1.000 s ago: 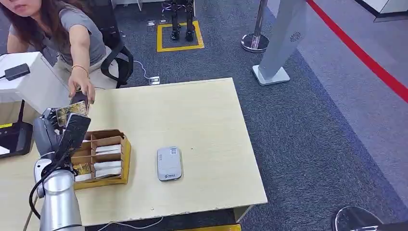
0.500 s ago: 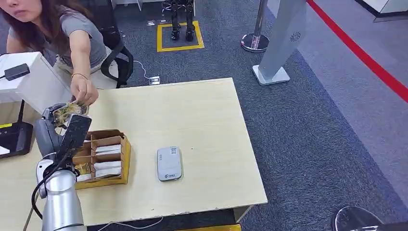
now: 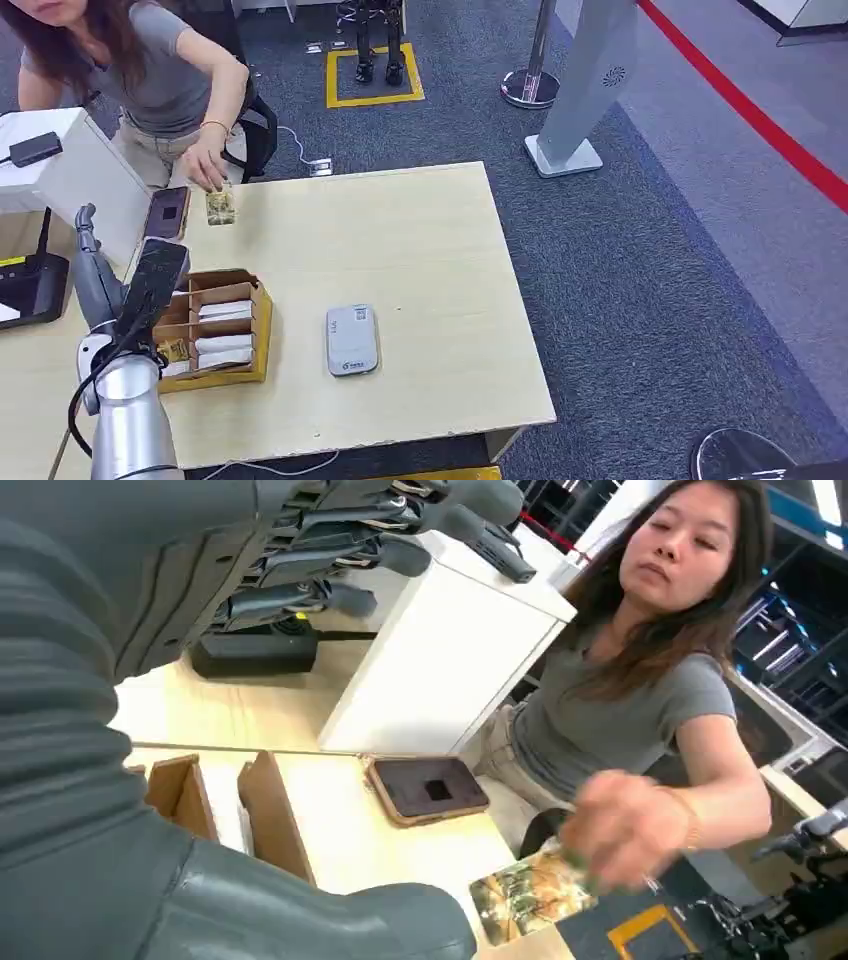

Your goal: Pass the card to the sensor for recognition and then transmit it.

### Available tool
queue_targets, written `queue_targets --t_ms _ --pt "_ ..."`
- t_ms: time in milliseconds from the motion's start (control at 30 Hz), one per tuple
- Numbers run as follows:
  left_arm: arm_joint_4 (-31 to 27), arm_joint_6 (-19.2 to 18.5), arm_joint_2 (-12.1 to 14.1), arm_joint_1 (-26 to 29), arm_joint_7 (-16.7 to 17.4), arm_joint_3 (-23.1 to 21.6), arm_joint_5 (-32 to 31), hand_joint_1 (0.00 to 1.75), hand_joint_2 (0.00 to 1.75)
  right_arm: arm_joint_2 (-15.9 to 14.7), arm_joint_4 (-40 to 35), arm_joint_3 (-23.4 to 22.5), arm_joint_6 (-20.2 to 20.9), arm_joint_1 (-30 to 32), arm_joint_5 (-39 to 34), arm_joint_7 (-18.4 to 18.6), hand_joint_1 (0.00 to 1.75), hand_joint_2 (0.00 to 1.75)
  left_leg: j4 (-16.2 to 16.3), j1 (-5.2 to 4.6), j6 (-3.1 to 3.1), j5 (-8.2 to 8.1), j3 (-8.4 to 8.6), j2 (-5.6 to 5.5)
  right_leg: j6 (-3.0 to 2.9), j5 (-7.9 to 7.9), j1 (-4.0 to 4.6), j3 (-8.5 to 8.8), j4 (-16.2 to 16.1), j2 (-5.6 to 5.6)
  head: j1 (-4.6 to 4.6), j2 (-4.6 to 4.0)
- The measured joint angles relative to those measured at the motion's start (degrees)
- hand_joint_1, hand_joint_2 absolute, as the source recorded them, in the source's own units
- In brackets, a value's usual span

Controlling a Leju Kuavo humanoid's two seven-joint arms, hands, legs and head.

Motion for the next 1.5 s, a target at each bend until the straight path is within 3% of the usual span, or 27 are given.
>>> queue_targets --t_ms 267,533,800,1500 --pt "-2.5 0.0 -0.8 2.3 -0.3 -0.3 -2.9 0.0 1.75 0.0 0.0 -0.4 -0.5 0.0 -1.2 0.2 0.0 0.0 0.0 0.0 0.0 0.0 0.0 0.02 0.0 0.0 0.0 0.0 0.0 0.02 -0.02 0.0" --pt "-15.4 7.2 -0.3 10.6 2.6 -3.3 -16.9 0.0 1.75 0.0 0.0 -2.0 -1.0 0.3 -3.0 1.7 0.0 0.0 0.0 0.01 0.0 -0.05 -0.03 0.02 -0.02 -0.03 0.0 -0.03 0.0 0.02 0.0 0.0" --pt "-22.6 11.7 1.9 16.6 4.0 -3.3 -25.9 0.0 1.75 0.1 0.0 -3.1 -1.0 0.5 -3.7 2.3 0.0 0.0 0.0 0.02 0.0 -0.04 -0.03 0.01 -0.02 -0.03 0.01 -0.01 0.0 -0.01 -0.02 0.0" --pt "-23.9 12.2 3.5 24.7 5.6 -3.4 -37.1 0.0 1.75 0.6 0.0 -3.6 -2.1 0.5 -4.9 2.1 0.0 0.0 0.0 0.01 0.0 -0.05 -0.02 -0.01 -0.02 -0.04 0.0 -0.04 0.0 -0.01 -0.02 0.0"
